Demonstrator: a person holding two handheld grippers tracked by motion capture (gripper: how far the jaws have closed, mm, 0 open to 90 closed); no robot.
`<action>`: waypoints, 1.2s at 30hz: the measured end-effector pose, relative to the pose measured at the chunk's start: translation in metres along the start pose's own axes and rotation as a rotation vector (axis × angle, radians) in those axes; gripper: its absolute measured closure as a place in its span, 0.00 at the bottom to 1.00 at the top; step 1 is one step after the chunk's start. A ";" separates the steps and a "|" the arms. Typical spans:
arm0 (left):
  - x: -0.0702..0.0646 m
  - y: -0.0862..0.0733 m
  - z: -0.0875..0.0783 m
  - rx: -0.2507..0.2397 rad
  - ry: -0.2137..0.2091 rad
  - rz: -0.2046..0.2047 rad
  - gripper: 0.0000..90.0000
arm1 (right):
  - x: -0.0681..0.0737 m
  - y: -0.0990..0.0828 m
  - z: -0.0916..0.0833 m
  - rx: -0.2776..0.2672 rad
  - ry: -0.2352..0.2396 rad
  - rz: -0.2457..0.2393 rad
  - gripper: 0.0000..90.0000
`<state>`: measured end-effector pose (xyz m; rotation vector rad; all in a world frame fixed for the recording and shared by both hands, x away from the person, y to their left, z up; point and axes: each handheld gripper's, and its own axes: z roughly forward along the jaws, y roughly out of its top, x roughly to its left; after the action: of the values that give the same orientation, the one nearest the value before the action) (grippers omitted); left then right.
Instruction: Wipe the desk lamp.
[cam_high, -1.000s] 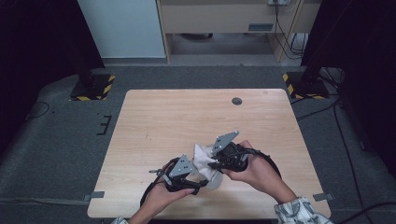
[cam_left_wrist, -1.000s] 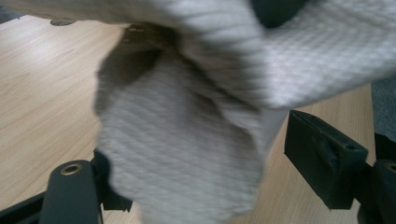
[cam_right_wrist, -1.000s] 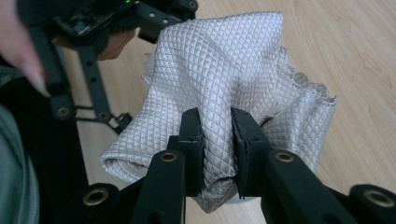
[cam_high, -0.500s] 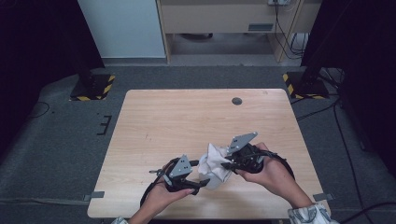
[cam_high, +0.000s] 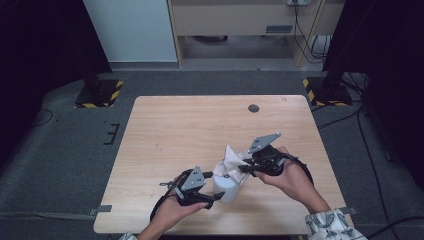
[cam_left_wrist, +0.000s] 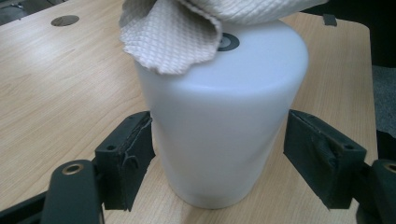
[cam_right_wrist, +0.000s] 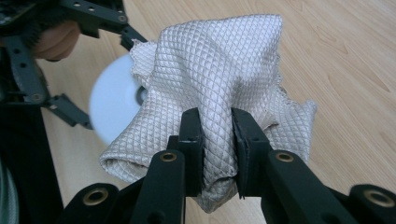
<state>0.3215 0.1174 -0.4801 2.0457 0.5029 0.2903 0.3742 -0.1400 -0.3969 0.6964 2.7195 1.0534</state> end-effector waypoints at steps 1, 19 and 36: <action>0.000 0.000 0.000 0.000 0.000 0.001 0.26 | -0.003 -0.001 0.002 -0.003 0.005 0.014 0.84; -0.001 0.000 0.000 0.006 0.009 0.012 0.26 | -0.021 -0.008 0.028 -0.001 0.034 0.063 0.84; -0.001 0.000 0.001 0.008 0.010 0.014 0.26 | -0.026 -0.028 0.055 0.057 0.071 0.109 0.84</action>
<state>0.3211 0.1162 -0.4803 2.0575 0.4962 0.3073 0.4027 -0.1374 -0.4573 0.8415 2.8106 1.0458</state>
